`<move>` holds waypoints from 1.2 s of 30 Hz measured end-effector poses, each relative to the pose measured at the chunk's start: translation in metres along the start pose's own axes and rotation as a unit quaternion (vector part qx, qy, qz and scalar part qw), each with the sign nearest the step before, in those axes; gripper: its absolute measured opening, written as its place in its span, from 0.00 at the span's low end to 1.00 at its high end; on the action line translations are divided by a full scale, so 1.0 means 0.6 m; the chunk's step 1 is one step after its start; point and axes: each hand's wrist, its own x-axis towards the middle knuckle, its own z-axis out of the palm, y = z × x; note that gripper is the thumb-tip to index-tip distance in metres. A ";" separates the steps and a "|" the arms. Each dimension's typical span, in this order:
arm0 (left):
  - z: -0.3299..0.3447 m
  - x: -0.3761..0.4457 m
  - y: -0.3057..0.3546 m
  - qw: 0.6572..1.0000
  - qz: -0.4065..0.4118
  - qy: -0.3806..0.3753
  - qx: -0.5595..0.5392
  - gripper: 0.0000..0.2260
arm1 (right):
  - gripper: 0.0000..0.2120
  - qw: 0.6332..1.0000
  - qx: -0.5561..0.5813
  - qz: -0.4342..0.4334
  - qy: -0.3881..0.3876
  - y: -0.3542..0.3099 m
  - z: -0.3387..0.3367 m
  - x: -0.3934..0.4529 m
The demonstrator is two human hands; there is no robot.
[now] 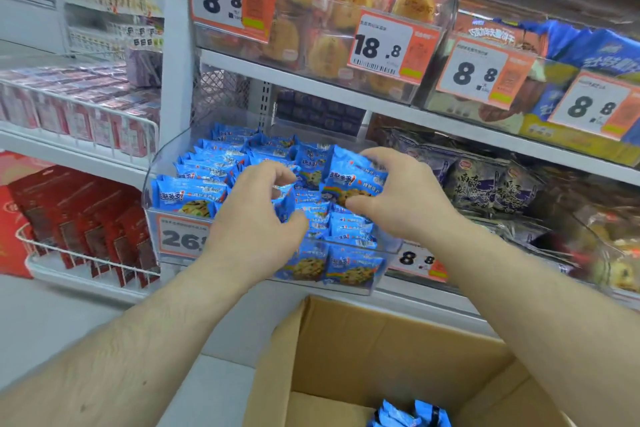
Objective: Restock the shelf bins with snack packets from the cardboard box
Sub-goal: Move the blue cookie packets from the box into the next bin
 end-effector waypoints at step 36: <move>0.036 0.001 -0.051 0.958 0.024 -0.109 0.266 0.13 | 0.30 0.993 0.001 0.079 -0.087 -0.003 0.160 0.139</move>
